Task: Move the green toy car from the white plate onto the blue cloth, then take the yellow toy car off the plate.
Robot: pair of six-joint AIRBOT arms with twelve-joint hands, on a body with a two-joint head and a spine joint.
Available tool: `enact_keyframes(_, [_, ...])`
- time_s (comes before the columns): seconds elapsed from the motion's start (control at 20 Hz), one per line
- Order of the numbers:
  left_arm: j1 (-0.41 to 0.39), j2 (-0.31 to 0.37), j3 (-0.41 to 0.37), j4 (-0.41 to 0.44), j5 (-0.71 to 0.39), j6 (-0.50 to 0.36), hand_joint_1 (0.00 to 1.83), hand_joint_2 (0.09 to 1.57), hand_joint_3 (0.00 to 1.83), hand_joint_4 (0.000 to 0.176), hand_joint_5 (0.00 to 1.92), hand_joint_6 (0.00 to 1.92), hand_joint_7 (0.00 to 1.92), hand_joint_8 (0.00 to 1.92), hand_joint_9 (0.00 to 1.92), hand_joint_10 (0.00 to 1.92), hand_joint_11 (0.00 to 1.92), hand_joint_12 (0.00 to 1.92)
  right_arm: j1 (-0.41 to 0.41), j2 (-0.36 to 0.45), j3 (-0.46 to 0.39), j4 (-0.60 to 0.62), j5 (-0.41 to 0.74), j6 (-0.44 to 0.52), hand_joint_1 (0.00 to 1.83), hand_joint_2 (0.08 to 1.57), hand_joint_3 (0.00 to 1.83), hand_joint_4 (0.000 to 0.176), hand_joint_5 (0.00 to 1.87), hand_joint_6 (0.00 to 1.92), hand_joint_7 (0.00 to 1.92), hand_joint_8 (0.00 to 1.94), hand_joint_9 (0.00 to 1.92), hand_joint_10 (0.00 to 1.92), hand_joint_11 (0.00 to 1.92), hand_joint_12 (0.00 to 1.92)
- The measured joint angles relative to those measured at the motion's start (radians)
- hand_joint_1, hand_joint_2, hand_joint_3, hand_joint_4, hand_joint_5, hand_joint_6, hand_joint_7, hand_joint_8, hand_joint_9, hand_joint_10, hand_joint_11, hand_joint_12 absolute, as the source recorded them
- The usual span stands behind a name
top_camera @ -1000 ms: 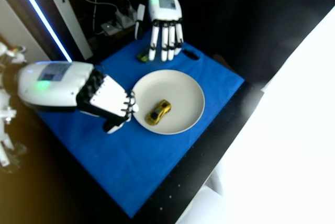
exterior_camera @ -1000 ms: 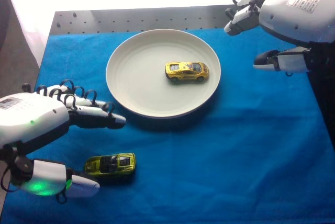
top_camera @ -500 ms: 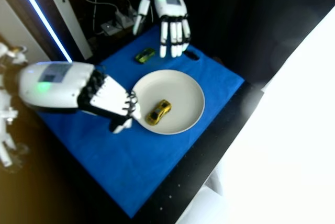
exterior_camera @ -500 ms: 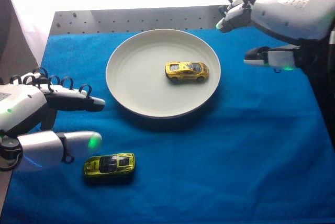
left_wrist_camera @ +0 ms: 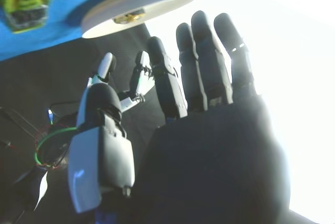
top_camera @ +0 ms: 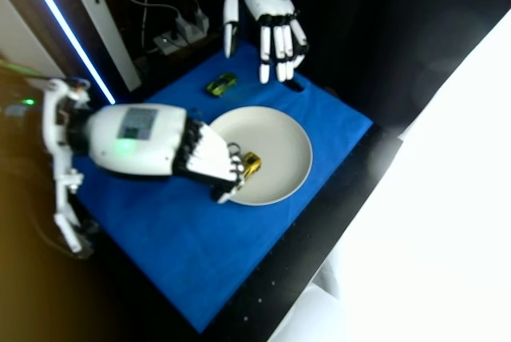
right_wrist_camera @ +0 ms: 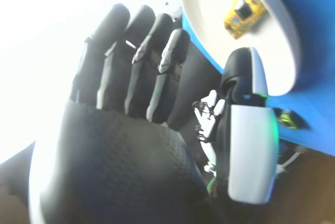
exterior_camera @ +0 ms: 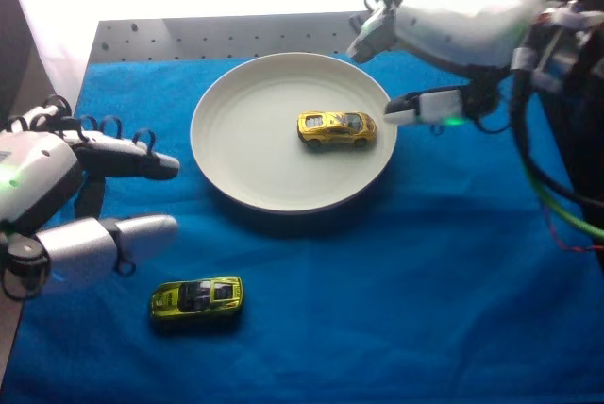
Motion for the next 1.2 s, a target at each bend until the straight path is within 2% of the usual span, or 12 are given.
enact_keyframes(0.05, [0.0, -0.005, 0.0, 0.002, 0.006, 0.0, 0.5, 1.14, 0.0, 0.13, 0.77, 0.03, 0.61, 0.03, 0.52, 0.12, 0.0, 1.18, 0.01, -0.016, 0.01, 0.003, -0.023, 0.0, 0.86, 0.99, 0.0, 0.0, 0.77, 0.0, 0.65, 1.08, 0.57, 1.52, 0.52, 1.92])
enact_keyframes(0.15, [0.0, -0.009, 0.0, 0.0, 0.006, 0.001, 0.53, 1.15, 0.0, 0.09, 0.79, 0.02, 0.62, 0.02, 0.51, 0.12, 0.0, 1.25, 0.029, -0.046, 0.032, 0.009, -0.048, 0.0, 0.81, 1.0, 0.0, 0.0, 0.74, 0.0, 0.57, 0.67, 0.44, 1.15, 0.26, 1.82])
enact_keyframes(0.3, [0.0, -0.009, 0.0, -0.004, 0.007, 0.001, 0.52, 1.15, 0.0, 0.077, 0.8, 0.01, 0.64, 0.02, 0.54, 0.13, 0.04, 1.26, 0.035, -0.068, 0.054, 0.026, -0.05, 0.0, 0.76, 0.98, 0.0, 0.0, 0.67, 0.0, 0.56, 0.39, 0.29, 1.02, 0.05, 1.88])
enact_keyframes(0.35, [0.0, -0.009, 0.0, -0.005, 0.006, 0.001, 0.52, 1.14, 0.0, 0.079, 0.8, 0.01, 0.64, 0.02, 0.54, 0.12, 0.03, 1.28, 0.035, -0.071, 0.056, 0.026, -0.056, 0.0, 0.77, 0.97, 0.0, 0.0, 0.69, 0.01, 0.56, 0.29, 0.19, 1.01, 0.01, 1.91])
enact_keyframes(0.4, [0.0, -0.009, 0.0, -0.005, 0.007, 0.001, 0.52, 1.15, 0.0, 0.07, 0.8, 0.01, 0.65, 0.02, 0.57, 0.14, 0.06, 1.29, 0.035, -0.073, 0.057, 0.029, -0.06, 0.0, 0.76, 0.95, 0.0, 0.0, 0.67, 0.0, 0.59, 0.55, 0.27, 1.3, 0.12, 1.92])
enact_keyframes(0.5, [0.0, -0.009, 0.0, -0.003, 0.007, 0.001, 0.55, 1.14, 0.0, 0.103, 0.82, 0.01, 0.65, 0.02, 0.53, 0.12, 0.01, 1.25, 0.035, -0.08, 0.065, 0.029, -0.061, 0.0, 0.85, 0.92, 0.0, 0.0, 0.64, 0.0, 0.52, 0.58, 0.2, 1.28, 0.06, 1.92])
enact_keyframes(0.7, [0.0, -0.01, 0.0, -0.006, 0.009, 0.001, 0.59, 1.14, 0.0, 0.098, 0.84, 0.01, 0.67, 0.01, 0.56, 0.14, 0.03, 1.32, 0.035, -0.093, 0.089, 0.035, -0.085, 0.0, 0.95, 0.93, 0.0, 0.0, 0.65, 0.0, 0.62, 0.23, 0.39, 0.93, 0.15, 1.69])
enact_keyframes(0.85, [0.0, -0.01, 0.0, -0.006, 0.01, 0.001, 0.58, 1.15, 0.0, 0.14, 0.85, 0.01, 0.67, 0.01, 0.55, 0.14, 0.01, 1.22, 0.035, -0.107, 0.105, 0.036, -0.1, 0.0, 0.97, 0.88, 0.0, 0.0, 0.73, 0.02, 0.77, 0.18, 0.54, 0.94, 0.33, 1.62])
enact_keyframes(1.0, [0.0, -0.011, 0.0, -0.006, 0.013, 0.001, 0.58, 1.16, 0.0, 0.087, 0.86, 0.01, 0.67, 0.01, 0.55, 0.13, 0.04, 1.23, 0.035, -0.122, 0.115, 0.036, -0.116, 0.0, 0.99, 0.9, 0.0, 0.0, 0.74, 0.01, 0.76, 0.13, 0.5, 0.85, 0.3, 1.57])
enact_keyframes(1.1, [0.0, -0.011, 0.0, -0.006, 0.014, 0.001, 0.6, 1.16, 0.0, 0.104, 0.85, 0.0, 0.68, 0.01, 0.55, 0.13, 0.02, 1.24, 0.035, -0.129, 0.119, 0.036, -0.122, 0.0, 0.98, 0.91, 0.0, 0.0, 0.76, 0.01, 0.77, 0.12, 0.48, 0.93, 0.28, 1.62])
enact_keyframes(1.15, [0.0, -0.011, 0.0, -0.006, 0.013, 0.001, 0.83, 1.22, 0.0, 0.162, 0.76, 1.06, 0.69, 0.0, 0.56, 0.13, 0.02, 1.29, 0.035, -0.13, 0.12, 0.036, -0.124, 0.0, 0.97, 0.93, 0.0, 0.0, 0.76, 0.01, 0.78, 0.12, 0.49, 0.92, 0.29, 1.59])
enact_keyframes(1.2, [0.0, -0.011, 0.0, -0.006, 0.013, 0.0, 0.84, 1.26, 0.0, 0.173, 0.69, 1.36, 0.69, 0.0, 0.56, 0.12, 0.0, 1.28, 0.035, -0.131, 0.124, 0.035, -0.126, 0.0, 0.96, 0.94, 0.0, 0.0, 0.76, 0.01, 0.78, 0.11, 0.51, 0.86, 0.3, 1.55])
